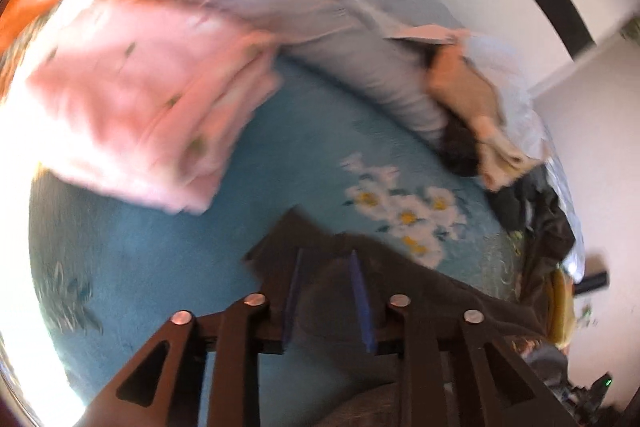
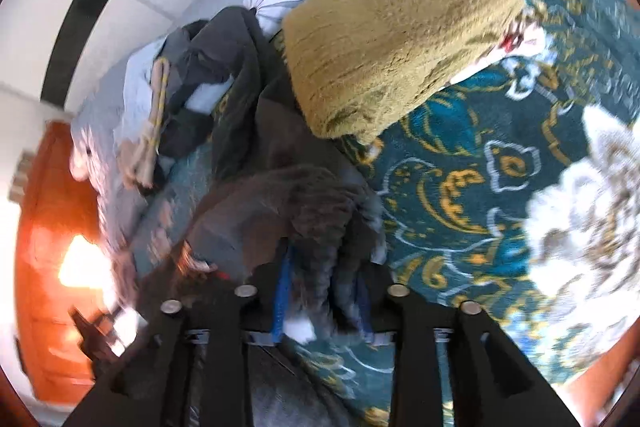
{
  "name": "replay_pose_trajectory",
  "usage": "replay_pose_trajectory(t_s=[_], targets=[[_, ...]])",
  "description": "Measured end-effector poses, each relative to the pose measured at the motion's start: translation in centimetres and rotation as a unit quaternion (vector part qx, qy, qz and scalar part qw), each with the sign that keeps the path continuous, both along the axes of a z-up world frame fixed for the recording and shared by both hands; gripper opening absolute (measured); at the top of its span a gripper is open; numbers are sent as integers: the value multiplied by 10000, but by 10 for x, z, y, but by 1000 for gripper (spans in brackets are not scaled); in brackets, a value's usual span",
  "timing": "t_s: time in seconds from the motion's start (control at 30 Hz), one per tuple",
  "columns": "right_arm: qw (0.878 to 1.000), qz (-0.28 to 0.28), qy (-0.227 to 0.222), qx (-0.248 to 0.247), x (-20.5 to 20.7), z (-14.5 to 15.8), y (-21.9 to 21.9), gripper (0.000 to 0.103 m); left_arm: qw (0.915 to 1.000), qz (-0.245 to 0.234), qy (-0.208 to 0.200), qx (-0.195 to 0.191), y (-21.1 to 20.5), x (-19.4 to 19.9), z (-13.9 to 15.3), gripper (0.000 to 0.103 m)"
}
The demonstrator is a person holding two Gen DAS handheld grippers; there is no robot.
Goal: Fold clothes
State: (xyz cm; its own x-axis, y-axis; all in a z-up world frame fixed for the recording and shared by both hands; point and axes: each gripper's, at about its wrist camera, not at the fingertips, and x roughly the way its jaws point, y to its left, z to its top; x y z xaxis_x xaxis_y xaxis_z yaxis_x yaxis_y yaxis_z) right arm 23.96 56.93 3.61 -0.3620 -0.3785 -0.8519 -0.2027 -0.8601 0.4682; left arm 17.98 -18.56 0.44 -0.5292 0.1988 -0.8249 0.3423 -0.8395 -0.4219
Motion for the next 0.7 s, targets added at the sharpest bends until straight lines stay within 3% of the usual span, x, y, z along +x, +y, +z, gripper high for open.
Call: replay_pose_trajectory(t_s=[0.07,0.2,0.33,0.5,0.57,0.7], targets=[[9999,36,16,121,7,9,11,49,9990,-387,185,-128,30,-24,21,47],[9981,-411,364,289,7,21,31,49,9885,-1430,471,-135,122,-95,50,54],[9919,-794,931,-342,-19,22,39,49,9687,-2413,568,124,238,-178,61,59],[9930,-752,687,-599,-36,-6,33,50,9610,-2741,361,21,349,-261,48,65],[9937,-742,552,-625,-39,-18,31,50,9567,-2897,279,-85,380,-283,36,71],[9931,-871,351,-709,-33,-34,38,50,9480,-3154,87,-425,431,-320,2,71]])
